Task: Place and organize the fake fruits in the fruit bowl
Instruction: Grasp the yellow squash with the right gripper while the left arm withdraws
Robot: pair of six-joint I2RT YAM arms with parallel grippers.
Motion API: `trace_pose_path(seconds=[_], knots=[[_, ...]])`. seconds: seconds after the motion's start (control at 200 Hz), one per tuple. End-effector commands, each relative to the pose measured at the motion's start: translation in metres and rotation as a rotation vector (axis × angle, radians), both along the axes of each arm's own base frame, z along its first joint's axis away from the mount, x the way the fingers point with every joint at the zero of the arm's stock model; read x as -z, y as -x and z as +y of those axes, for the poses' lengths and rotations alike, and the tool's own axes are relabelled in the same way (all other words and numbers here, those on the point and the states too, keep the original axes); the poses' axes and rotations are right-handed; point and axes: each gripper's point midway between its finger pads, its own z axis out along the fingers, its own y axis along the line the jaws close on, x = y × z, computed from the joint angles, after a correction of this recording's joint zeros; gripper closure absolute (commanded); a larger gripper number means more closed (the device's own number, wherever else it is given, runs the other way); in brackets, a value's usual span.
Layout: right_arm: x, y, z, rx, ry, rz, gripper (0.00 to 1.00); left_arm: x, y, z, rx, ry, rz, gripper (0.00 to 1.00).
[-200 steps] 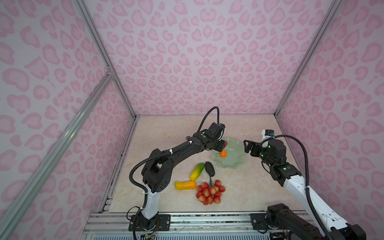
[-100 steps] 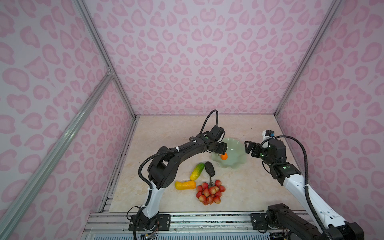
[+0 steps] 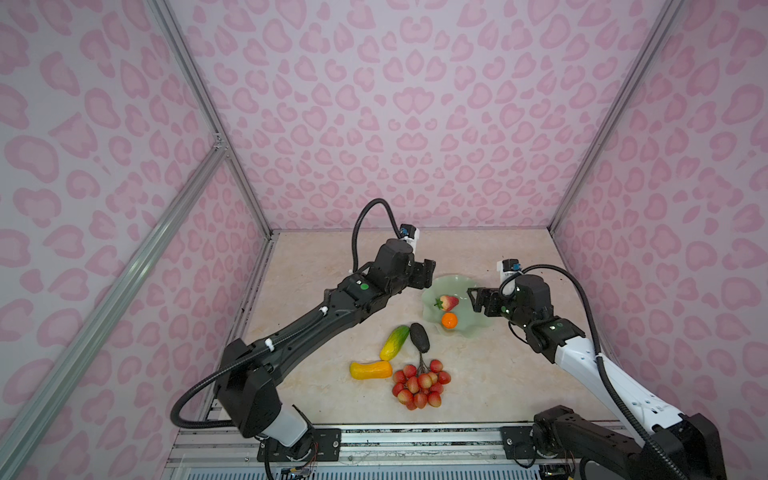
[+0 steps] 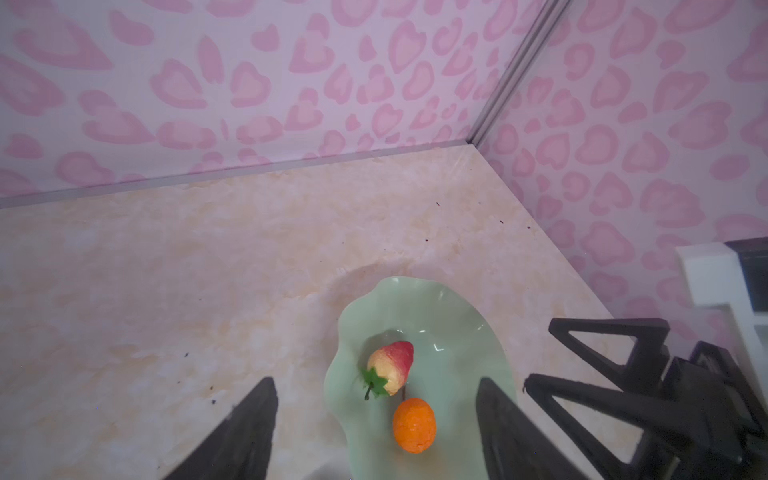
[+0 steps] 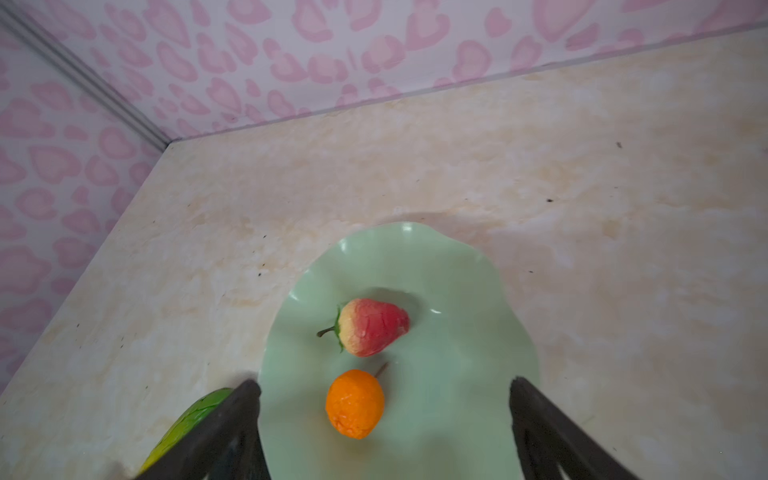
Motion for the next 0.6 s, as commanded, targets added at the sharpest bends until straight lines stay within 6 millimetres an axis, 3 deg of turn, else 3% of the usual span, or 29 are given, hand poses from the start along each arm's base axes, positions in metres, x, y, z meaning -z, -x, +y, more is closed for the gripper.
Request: trace_pose_path(seconds=[0.0,0.1,0.255,0.42,0.595], knots=[[-0.002,0.007,0.041,-0.168,0.055,-0.038,0.08,-0.016,0.001,0.055,-0.192,0.015,-0.137,0.2],[0.001,0.022,0.084,-0.33,0.077,-0.049,0.09,0.0,0.021,0.109,-0.327,0.047,-0.165,0.14],[0.014,0.051,0.15,-0.53,0.114,-0.043,0.09,0.04,0.055,0.183,-0.525,0.087,-0.141,0.07],[0.044,0.089,0.212,-0.724,0.204,0.006,0.13,0.073,0.088,0.227,-0.632,0.165,-0.128,0.03],[0.076,0.131,0.262,-0.92,0.27,0.08,0.19,0.078,0.113,0.258,-0.72,0.225,-0.157,0.02]])
